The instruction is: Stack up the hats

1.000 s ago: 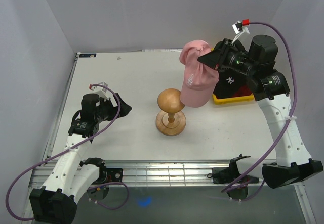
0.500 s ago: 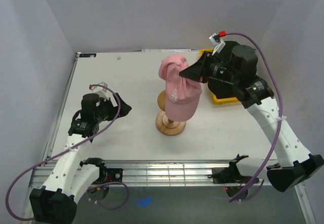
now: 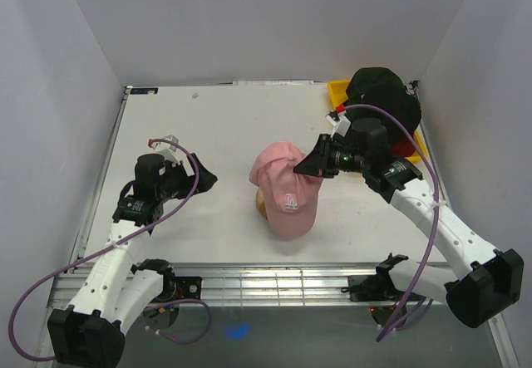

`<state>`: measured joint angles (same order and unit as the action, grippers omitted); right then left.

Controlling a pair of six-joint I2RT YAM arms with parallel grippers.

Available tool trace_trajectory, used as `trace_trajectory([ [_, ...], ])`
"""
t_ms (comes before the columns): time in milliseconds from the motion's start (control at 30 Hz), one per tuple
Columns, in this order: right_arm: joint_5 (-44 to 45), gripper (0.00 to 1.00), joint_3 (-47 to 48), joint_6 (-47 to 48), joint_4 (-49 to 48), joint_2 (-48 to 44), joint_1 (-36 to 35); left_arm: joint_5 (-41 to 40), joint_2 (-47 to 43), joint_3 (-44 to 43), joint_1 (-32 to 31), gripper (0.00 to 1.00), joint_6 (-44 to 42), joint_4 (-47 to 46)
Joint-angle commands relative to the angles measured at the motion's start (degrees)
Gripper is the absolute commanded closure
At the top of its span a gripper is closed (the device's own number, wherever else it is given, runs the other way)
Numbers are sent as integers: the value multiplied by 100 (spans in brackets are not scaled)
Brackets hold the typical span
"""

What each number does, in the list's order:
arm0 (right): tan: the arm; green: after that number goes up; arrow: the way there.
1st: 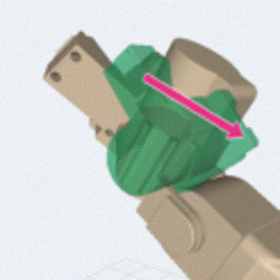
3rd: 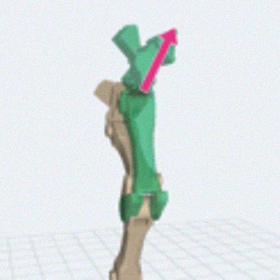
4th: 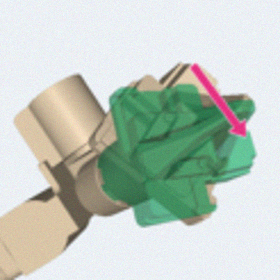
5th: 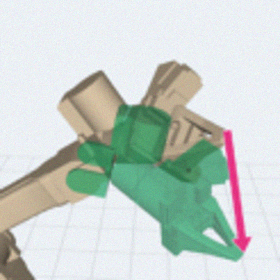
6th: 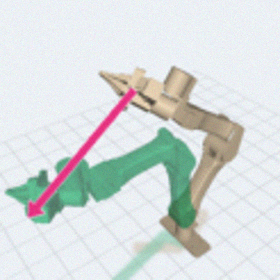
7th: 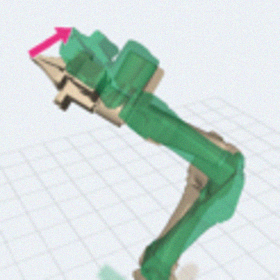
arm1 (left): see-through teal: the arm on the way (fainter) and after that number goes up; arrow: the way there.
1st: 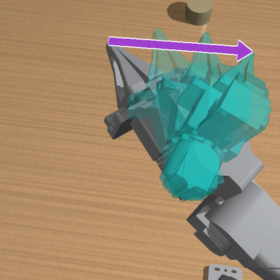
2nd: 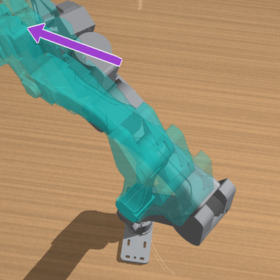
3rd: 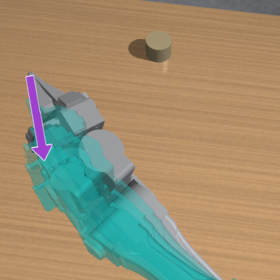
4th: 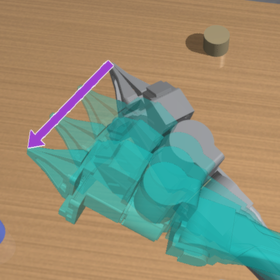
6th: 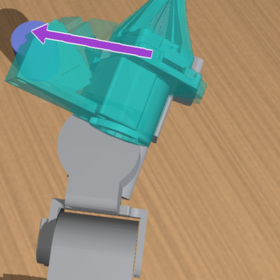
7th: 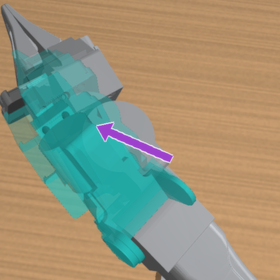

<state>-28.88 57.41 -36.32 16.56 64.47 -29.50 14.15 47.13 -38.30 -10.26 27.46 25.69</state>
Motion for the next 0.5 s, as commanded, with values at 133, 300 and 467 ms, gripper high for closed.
trace_trajectory([
  [133, 251, 78, -274, 379, -48, -329, -12, -35, -82, -195, -29, 2, 5, 15],
  [300, 313, 55, -160, 573, 102, -391, -47, 0, -64, -204, -29, 2, 5, 15],
  [467, 366, 42, 51, 748, 260, -356, -118, 201, 32, -291, -20, 2, -66, 15],
])
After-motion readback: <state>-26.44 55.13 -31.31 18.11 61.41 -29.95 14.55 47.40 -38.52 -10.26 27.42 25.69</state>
